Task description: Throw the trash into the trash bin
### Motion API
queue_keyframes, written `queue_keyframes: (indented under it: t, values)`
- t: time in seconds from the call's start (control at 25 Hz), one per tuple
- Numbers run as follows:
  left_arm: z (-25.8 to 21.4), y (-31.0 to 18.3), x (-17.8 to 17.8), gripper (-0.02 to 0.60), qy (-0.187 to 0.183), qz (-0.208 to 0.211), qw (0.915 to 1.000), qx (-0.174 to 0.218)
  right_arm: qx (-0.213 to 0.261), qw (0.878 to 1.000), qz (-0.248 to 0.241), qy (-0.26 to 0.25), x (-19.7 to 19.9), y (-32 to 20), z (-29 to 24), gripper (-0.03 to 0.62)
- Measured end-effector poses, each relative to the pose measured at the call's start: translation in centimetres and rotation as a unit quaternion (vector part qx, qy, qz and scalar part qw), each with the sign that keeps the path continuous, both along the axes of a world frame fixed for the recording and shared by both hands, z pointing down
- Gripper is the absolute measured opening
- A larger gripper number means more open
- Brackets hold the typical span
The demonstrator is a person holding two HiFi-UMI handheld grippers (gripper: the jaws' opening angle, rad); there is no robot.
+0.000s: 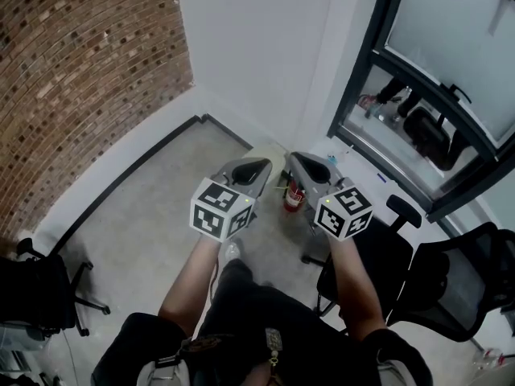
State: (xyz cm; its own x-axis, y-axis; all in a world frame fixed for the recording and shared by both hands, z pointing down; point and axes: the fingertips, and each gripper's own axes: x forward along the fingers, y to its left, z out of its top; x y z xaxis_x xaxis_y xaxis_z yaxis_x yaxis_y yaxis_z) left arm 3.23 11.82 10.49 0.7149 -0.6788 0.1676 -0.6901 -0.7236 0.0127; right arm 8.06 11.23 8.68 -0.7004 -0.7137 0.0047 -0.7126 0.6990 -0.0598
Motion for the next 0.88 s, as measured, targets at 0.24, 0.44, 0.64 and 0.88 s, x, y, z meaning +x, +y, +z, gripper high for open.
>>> queue_keyframes:
  t: [0.24, 0.44, 0.64, 0.88]
  values:
    - [-0.4, 0.5, 0.2, 0.006, -0.002, 0.0, 1.0, 0.004, 0.006, 1.0, -0.002, -0.003, 0.2, 0.5, -0.5, 0.003]
    - [-0.8, 1.0, 0.5, 0.006, -0.001, 0.004, 0.9999, 0.011, 0.009, 1.0, 0.001, -0.006, 0.5, 1.1, -0.8, 0.003]
    - [-1.2, 1.3, 1.0, 0.006, -0.004, 0.008, 0.9999, 0.012, 0.009, 1.0, 0.003, -0.003, 0.9, 1.4, -1.1, 0.003]
    - [-1.0, 1.7, 1.8, 0.006, -0.008, 0.013, 0.9998, 0.014, 0.011, 1.0, 0.004, -0.003, 1.5, 1.9, -1.0, 0.003]
